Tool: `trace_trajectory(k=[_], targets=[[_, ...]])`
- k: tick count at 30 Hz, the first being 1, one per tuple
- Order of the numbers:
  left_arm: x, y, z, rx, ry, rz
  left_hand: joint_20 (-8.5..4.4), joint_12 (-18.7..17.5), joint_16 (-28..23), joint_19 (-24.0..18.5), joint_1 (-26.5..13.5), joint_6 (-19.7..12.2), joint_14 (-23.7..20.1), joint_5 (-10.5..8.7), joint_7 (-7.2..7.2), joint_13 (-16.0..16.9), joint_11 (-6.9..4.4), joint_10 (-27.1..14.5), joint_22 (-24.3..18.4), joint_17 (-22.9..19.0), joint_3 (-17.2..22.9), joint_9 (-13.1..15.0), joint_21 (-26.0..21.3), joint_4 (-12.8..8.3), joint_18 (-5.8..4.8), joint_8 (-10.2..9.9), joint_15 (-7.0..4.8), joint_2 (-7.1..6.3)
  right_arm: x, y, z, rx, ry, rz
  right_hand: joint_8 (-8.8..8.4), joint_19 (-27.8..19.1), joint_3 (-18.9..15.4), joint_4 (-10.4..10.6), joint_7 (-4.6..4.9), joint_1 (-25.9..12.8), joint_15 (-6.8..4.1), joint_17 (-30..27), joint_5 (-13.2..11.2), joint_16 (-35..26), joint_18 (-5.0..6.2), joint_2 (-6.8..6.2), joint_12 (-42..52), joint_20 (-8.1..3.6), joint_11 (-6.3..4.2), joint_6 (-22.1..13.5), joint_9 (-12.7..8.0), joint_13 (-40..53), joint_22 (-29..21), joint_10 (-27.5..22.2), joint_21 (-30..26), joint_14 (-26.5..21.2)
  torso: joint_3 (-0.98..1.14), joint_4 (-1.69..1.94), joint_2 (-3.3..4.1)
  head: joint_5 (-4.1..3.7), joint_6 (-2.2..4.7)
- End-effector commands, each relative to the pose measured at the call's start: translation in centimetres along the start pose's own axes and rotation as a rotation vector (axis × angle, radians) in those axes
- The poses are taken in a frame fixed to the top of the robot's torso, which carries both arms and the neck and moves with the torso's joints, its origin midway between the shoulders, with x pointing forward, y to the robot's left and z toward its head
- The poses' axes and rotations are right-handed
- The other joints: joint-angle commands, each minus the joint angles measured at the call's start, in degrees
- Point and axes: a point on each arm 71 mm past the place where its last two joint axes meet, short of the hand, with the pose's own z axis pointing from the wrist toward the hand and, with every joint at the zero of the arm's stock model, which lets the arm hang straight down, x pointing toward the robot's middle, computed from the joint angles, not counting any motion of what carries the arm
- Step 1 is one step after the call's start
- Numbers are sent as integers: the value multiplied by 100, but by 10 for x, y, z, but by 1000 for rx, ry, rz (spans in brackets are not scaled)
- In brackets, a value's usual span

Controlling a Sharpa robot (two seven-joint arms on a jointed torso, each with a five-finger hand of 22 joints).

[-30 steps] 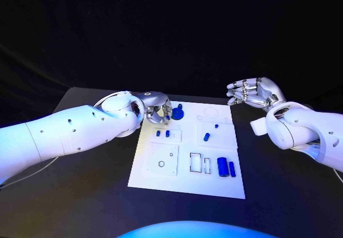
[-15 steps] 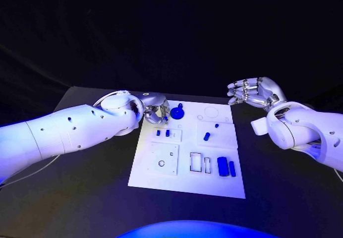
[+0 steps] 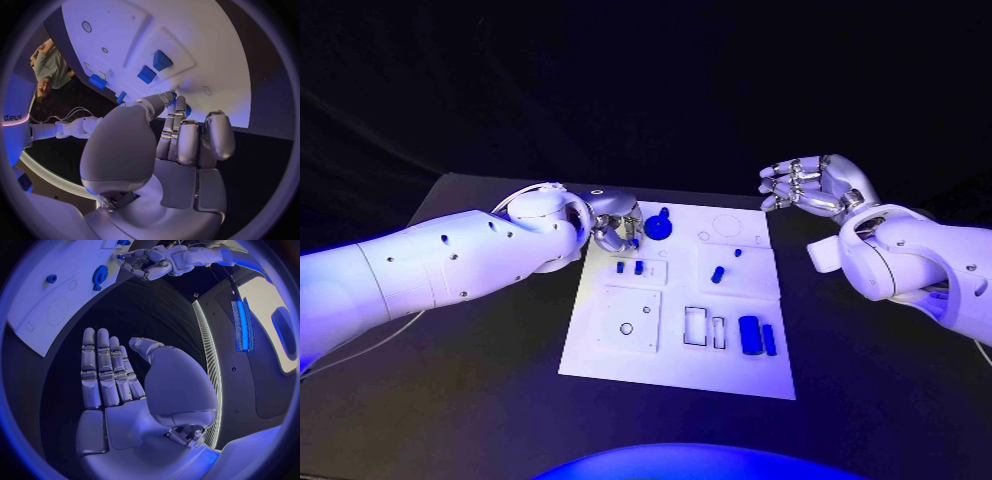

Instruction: Assemble the parts on the task board

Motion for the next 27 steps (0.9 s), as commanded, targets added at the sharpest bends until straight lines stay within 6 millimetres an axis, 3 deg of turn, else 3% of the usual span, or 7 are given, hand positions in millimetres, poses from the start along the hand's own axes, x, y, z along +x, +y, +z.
trace_trajectory(k=[1,27], targets=[[3,-2,1,8,29,-9,-7,-24,10,1,-57,52,-2,-24,-4,2,2,43,-5,-5,-14,5,15,25,-70,19,-18,-4,1,1,0,-13,10,-4,-32,-12,-2,22,19,-39,9,5,25,-34,68,-1,-39,8,15,-10,3,-9,-5,22,-20,-34,-1,5,1,-6,-4],[9,-2,3,-6,73,-7,-4,-61,1,-22,-79,28,-15,-42,5,-2,12,26,-37,-23,-11,-1,-12,35,-63,0,-11,3,2,1,0,-14,9,-4,-36,-13,-3,27,20,-44,10,7,22,-39,69,-4,-48,10,16,-14,3,-11,-13,22,-24,-36,2,0,-4,7,1]])
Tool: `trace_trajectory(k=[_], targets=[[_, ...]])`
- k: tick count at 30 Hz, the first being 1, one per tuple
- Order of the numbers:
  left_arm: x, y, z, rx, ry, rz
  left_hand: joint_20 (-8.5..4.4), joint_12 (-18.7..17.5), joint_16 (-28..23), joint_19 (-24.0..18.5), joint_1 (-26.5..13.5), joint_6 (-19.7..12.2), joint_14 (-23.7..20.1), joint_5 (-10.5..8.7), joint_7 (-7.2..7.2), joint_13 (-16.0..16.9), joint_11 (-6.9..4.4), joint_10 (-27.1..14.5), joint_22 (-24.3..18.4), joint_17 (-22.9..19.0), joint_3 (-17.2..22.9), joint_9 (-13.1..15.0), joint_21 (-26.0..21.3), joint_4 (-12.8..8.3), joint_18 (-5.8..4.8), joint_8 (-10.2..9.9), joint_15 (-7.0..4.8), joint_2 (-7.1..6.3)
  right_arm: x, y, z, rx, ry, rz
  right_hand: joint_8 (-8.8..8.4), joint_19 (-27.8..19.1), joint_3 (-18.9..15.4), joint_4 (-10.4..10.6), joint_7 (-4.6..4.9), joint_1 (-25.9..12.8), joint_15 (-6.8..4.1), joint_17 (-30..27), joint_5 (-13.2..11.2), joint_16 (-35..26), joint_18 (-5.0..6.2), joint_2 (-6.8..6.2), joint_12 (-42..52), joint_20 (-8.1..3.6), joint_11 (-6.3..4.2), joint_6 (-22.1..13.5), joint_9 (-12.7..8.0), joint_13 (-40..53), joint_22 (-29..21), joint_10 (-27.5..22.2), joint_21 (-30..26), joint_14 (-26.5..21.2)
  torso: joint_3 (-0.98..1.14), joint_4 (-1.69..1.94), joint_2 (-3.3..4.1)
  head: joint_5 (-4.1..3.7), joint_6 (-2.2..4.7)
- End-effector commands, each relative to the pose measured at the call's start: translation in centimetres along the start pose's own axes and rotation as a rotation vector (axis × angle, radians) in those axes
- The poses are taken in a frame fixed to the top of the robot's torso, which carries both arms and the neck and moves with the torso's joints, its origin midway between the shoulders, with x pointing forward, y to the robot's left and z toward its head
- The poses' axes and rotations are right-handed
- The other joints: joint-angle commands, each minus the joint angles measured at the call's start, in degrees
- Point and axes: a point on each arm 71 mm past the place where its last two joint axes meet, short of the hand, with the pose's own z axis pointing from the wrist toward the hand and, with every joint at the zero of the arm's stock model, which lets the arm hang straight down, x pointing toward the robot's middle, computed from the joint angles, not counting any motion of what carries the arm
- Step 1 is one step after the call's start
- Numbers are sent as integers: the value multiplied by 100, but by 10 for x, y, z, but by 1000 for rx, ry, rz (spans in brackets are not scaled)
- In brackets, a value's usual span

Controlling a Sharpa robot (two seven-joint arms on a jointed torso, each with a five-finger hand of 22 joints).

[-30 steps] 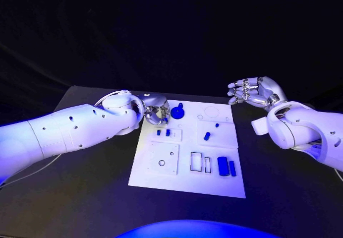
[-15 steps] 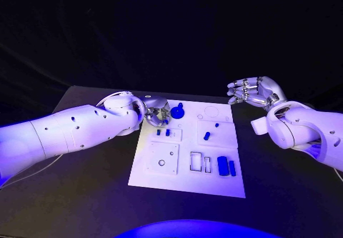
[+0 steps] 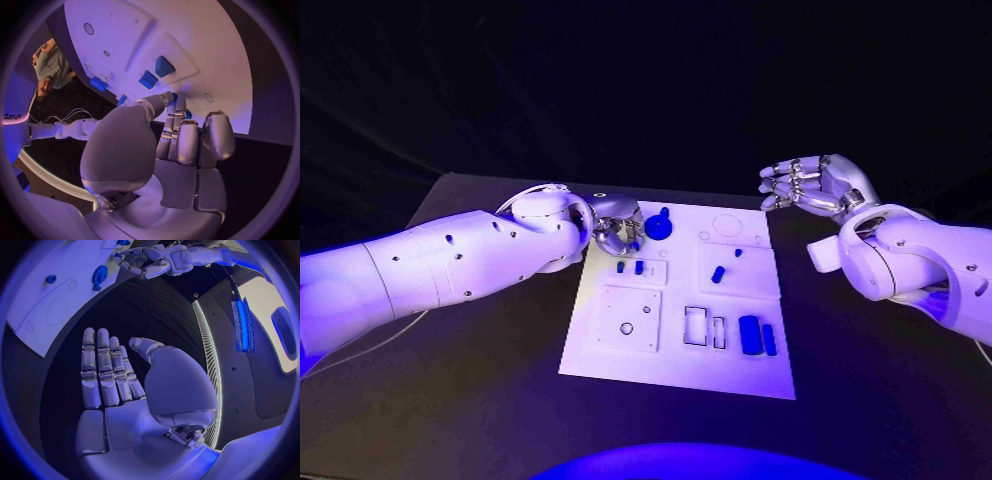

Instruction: Assemble the parts on the task board

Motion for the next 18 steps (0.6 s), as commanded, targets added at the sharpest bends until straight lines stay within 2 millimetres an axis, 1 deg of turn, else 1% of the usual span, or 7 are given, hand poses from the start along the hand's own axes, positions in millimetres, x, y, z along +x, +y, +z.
trace_trajectory(k=[1,3,5,7,13,15,18], targets=[[4,0,0,-3,34,-4,0,-62,-3,-29,-92,1,-22,-40,16,-5,23,7,-18,-19,-13,-2,-19,37,-61,2,-3,-8,1,1,0,-13,8,-4,-36,-13,-3,27,20,-44,10,9,22,-39,69,-4,-17,10,16,-14,3,-5,-5,22,-24,-37,1,-2,0,5,9],[4,0,0,-4,34,-5,4,-79,-5,-39,-101,-20,-26,-41,24,-8,31,-8,-31,-25,-14,-7,-30,39,-59,-11,3,-14,1,1,0,-13,8,-4,-36,-13,-3,27,20,-44,10,9,22,-39,69,-4,-17,10,16,-14,3,-5,-5,22,-24,-37,3,-2,0,4,8],[4,0,0,-7,32,-5,31,-160,-19,-63,-163,-192,-47,-41,82,-25,81,-87,-63,-63,-24,-53,-59,61,-54,-120,44,-74,1,1,0,-13,8,-4,-36,-13,-3,27,20,-44,10,9,22,-39,69,-4,-17,10,16,-14,3,-5,-5,22,-24,-37,3,1,0,2,7],[4,1,0,-9,29,-6,65,-253,-31,-86,-225,-453,-66,-38,124,-46,119,-182,-95,-104,-29,-125,-87,85,-45,-276,78,-159,1,1,0,-13,8,-4,-36,-13,-3,27,20,-44,10,9,22,-39,69,-4,-17,10,16,-14,3,-5,-5,22,-24,-37,3,2,0,1,4],[3,2,0,-11,10,-7,106,-354,-43,-122,-264,-666,-89,-35,176,-63,163,-280,-149,-155,-29,-194,-133,106,-31,-406,115,-236,0,1,0,-12,7,-5,-37,-13,-4,28,21,-47,11,9,21,-40,69,-7,-19,11,17,-16,2,-5,-6,21,-25,-38,1,1,0,-3,5],[2,2,0,-10,-1,-8,123,-406,-99,-196,-275,-742,-142,-32,191,-76,184,-368,-270,-282,-36,-220,-230,117,-3,-452,136,-263,0,1,0,-11,6,-5,-37,-13,-4,28,21,-47,11,9,21,-40,69,-7,-19,11,17,-16,2,-5,-6,21,-25,-38,2,4,0,-6,3],[1,3,-1,-9,-9,-8,134,-431,-129,-233,-283,-786,-173,-29,171,-83,191,-430,-327,-351,-44,-235,-278,128,11,-476,142,-272,0,1,0,-11,6,-5,-37,-13,-4,28,21,-47,11,9,21,-40,69,-7,-19,11,17,-16,2,-5,-6,21,-25,-38,2,3,-4,-1,6]])
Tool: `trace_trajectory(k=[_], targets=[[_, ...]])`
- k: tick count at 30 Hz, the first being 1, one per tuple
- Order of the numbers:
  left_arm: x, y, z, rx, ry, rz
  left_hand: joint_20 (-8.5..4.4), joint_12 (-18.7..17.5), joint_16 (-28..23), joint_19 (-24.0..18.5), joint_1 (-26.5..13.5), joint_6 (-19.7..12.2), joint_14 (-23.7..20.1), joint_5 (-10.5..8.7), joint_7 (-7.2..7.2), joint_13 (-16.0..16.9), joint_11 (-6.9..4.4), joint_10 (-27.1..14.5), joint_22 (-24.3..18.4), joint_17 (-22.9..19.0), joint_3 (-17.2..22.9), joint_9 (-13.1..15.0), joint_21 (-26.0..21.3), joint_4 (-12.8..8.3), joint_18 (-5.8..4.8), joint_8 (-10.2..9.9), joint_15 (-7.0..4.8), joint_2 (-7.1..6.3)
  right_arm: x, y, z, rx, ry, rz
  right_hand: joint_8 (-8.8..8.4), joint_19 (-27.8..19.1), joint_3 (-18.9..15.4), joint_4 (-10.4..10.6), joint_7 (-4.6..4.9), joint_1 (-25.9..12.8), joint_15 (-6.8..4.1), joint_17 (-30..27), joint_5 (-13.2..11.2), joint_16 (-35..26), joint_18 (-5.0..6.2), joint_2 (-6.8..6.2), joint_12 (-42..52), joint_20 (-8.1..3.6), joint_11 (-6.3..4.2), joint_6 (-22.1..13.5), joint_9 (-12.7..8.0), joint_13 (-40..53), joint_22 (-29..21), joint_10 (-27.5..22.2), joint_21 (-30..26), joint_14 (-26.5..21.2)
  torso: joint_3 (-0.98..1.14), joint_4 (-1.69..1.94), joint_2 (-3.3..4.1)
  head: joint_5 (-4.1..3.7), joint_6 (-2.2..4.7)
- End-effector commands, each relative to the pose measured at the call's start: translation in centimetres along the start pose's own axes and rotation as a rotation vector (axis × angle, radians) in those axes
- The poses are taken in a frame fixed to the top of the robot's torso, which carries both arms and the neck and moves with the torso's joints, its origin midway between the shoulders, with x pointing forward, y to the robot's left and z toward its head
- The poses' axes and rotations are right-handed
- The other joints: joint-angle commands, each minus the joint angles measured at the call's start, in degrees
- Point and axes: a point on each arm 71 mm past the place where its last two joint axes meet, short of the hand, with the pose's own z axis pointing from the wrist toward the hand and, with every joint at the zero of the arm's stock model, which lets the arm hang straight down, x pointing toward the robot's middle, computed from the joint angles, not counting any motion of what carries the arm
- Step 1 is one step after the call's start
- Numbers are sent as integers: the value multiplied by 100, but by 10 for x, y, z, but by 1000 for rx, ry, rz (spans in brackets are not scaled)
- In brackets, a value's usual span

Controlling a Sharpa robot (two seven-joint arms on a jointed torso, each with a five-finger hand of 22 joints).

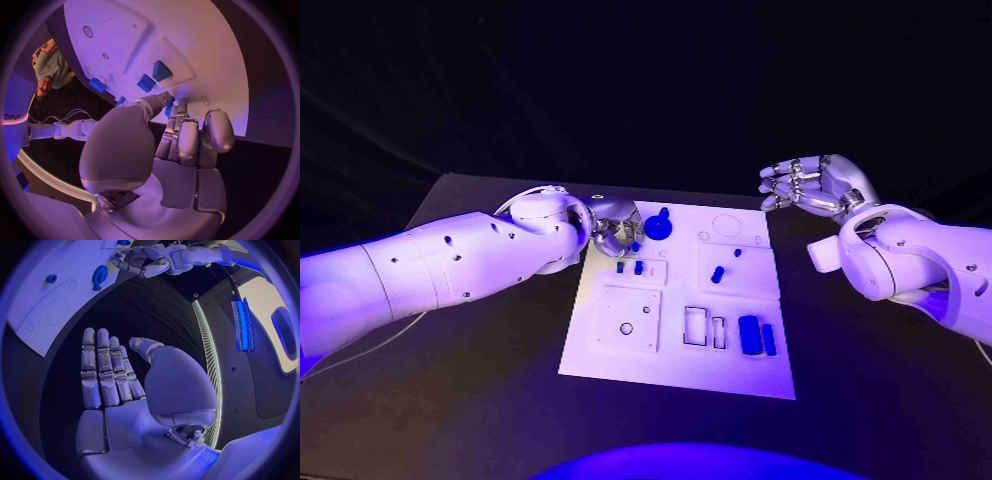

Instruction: Assemble the parts on the task board

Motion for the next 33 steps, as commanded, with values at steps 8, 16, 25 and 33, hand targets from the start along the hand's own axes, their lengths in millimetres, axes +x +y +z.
trace_trajectory(k=[8,16,25,33], targets=[[-3,2,-2,5,-38,-10,14,-65,-121,-141,-18,-56,-122,-8,-33,-19,26,-160,-181,-220,-10,-23,-156,62,42,-51,35,-51,0,-2,0,5,38,-21,-51,-23,9,-16,26,-1,14,7,-1,-37,69,-34,-45,13,22,-36,0,-10,-23,3,-38,-60,-2,-4,0,5,11],[-12,8,-12,45,-157,-98,147,-118,-924,-914,-44,-181,-970,8,-52,-81,182,-943,-1404,-1785,-555,-69,-1222,247,295,-102,173,9,0,-10,1,33,177,-183,-99,602,-104,-395,-24,337,-187,326,-155,463,75,-118,6,-233,-64,-58,-17,54,159,196,381,672,-8,-1,-1,-37,7],[-30,24,-35,103,-351,-504,171,373,-1770,-1590,473,-84,-1654,33,98,-58,194,-1236,-2839,-3048,-1420,-125,-2607,681,538,-60,190,276,7,-15,0,7,321,-577,-168,1449,-102,-664,-270,442,-538,3096,-166,4036,17,-45,155,-682,-331,270,-95,383,1193,608,1925,1577,-10,-17,-2,-200,55],[-35,32,-54,103,-475,-991,109,884,-1906,-1542,633,292,-1720,44,72,42,110,-671,-2989,-3179,-1007,-98,-2794,755,540,162,117,395,20,-13,0,-34,372,-855,-175,1553,212,-605,-209,230,-437,4702,-394,6186,-323,-139,-152,-625,-251,446,-55,451,3909,180,4532,1678,-10,-7,7,-366,70]])
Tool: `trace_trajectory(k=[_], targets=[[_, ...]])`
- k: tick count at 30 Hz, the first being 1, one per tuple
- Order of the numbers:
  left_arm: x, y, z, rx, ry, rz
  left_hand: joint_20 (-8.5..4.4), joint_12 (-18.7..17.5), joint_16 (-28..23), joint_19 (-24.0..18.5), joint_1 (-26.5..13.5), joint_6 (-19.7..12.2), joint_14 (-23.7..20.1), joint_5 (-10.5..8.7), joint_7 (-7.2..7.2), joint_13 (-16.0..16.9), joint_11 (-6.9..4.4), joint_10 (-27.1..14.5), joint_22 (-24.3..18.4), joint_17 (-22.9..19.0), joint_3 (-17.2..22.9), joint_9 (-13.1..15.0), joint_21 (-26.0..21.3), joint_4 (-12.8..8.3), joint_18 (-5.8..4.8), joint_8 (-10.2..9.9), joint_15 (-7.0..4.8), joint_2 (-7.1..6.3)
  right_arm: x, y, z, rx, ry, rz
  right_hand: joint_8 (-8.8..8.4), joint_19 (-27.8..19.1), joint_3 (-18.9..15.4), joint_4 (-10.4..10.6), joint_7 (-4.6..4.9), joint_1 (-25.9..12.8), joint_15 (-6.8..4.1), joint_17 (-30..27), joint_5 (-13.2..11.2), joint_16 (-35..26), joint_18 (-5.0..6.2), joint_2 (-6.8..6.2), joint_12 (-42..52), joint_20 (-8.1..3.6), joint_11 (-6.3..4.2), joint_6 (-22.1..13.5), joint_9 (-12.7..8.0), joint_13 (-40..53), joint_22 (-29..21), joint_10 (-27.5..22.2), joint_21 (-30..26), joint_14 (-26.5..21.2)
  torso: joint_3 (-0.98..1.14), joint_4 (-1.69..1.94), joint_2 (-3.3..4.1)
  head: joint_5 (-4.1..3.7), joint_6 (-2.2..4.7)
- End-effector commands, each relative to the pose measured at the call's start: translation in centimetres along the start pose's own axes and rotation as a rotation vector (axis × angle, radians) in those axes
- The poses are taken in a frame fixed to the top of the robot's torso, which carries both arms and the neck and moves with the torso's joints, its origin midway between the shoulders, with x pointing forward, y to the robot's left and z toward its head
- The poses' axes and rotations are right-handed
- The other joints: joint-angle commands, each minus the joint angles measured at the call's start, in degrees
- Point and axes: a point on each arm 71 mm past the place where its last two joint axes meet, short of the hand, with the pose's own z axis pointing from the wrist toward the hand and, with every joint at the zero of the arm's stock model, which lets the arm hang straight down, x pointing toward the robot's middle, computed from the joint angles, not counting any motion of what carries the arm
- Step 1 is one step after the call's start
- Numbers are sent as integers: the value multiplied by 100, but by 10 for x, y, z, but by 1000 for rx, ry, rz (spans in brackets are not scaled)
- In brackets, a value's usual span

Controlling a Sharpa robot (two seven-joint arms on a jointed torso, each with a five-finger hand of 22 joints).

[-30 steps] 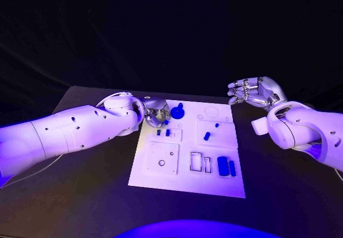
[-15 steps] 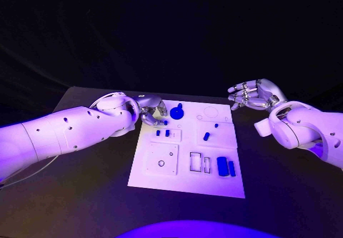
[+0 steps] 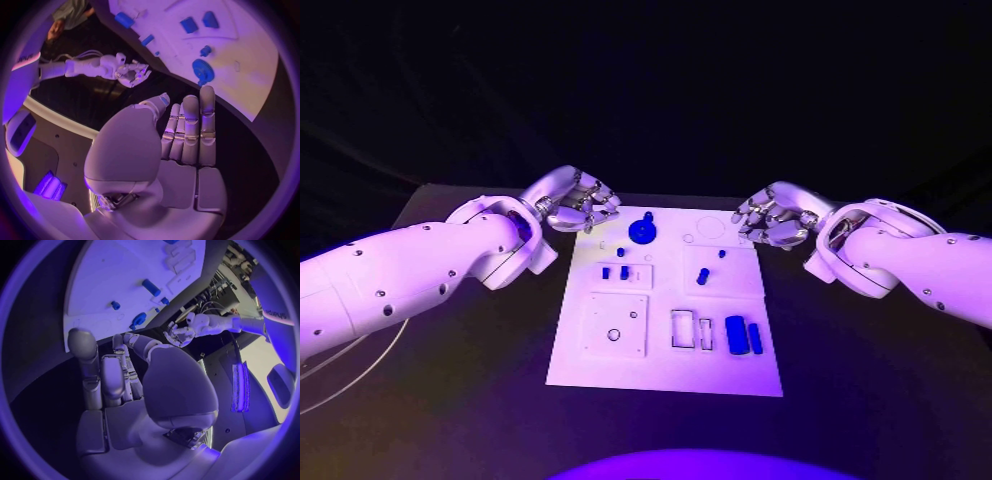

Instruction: Assemble the parts on the task board

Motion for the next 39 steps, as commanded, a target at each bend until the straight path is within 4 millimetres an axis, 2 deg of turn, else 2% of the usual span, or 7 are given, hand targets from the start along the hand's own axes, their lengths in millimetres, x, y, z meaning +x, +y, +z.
trace_trajectory(k=[1,6,21,27,31,33,39], targets=[[-9,2,-5,-41,-145,-448,-56,172,-67,-11,98,77,-68,6,-45,55,-47,229,-28,-29,116,6,-65,-22,44,68,-54,1,9,4,2,5,70,-275,-18,18,84,12,7,-95,75,235,-45,331,-77,-31,-95,39,27,73,28,-40,482,-133,452,257,0,-3,13,-60,12],[-8,2,-14,-61,-136,-679,-65,292,-201,-130,50,163,-301,-13,-56,80,-66,244,-110,-102,181,25,-218,-45,37,165,-49,-64,18,12,7,-3,81,-408,-6,76,152,36,2,-139,97,477,-93,660,-134,-88,-162,79,44,82,58,-78,1071,-204,992,322,-25,-12,14,-168,24],[-3,-8,-22,-19,-115,-804,-72,413,-204,-130,24,170,-322,-15,-76,118,-95,338,-152,-119,188,31,-280,-53,39,205,-67,-52,45,34,15,-51,130,-524,-19,147,221,80,12,-193,125,547,-201,820,-192,-183,-199,146,65,39,86,-131,1680,-254,1539,326,-58,9,28,-269,46],[-3,-9,-24,-20,-109,-809,-72,416,-203,-129,24,168,-323,-16,-75,118,-95,338,-153,-120,187,31,-281,-55,39,206,-67,-56,53,37,17,-58,129,-532,-18,158,249,94,22,-194,129,562,-216,858,-200,-185,-200,164,70,37,95,-143,1804,-255,1650,325,-57,-16,30,-259,42],[-3,-9,-24,-24,-109,-810,-72,421,-198,-120,0,108,-328,-22,-48,117,-75,291,-166,-124,175,18,-299,-56,35,186,-58,-83,57,38,19,-61,131,-531,4,165,297,93,13,-161,119,568,-304,891,-204,-155,-184,177,64,65,116,-144,1921,-224,1756,321,-45,-9,30,-248,35],[-3,-9,-25,-25,-108,-810,-71,422,-197,-118,-2,98,-329,-22,-43,117,-72,281,-169,-125,175,16,-304,-57,34,184,-56,-85,58,38,19,-60,133,-532,23,151,379,80,-1,-114,108,570,-550,918,-199,-122,-174,187,55,92,133,-145,1978,-202,1808,317,-41,-6,30,-247,33],[-3,-9,-25,-28,-105,-811,-69,424,-195,-116,-7,85,-331,-23,-37,117,-67,269,-173,-126,173,14,-309,-56,33,181,-52,-88,61,37,21,-50,138,-543,42,149,418,84,-8,-106,108,575,-567,935,-201,-103,-163,189,42,119,146,-141,2023,-181,1847,316,-41,-1,25,-247,21]])
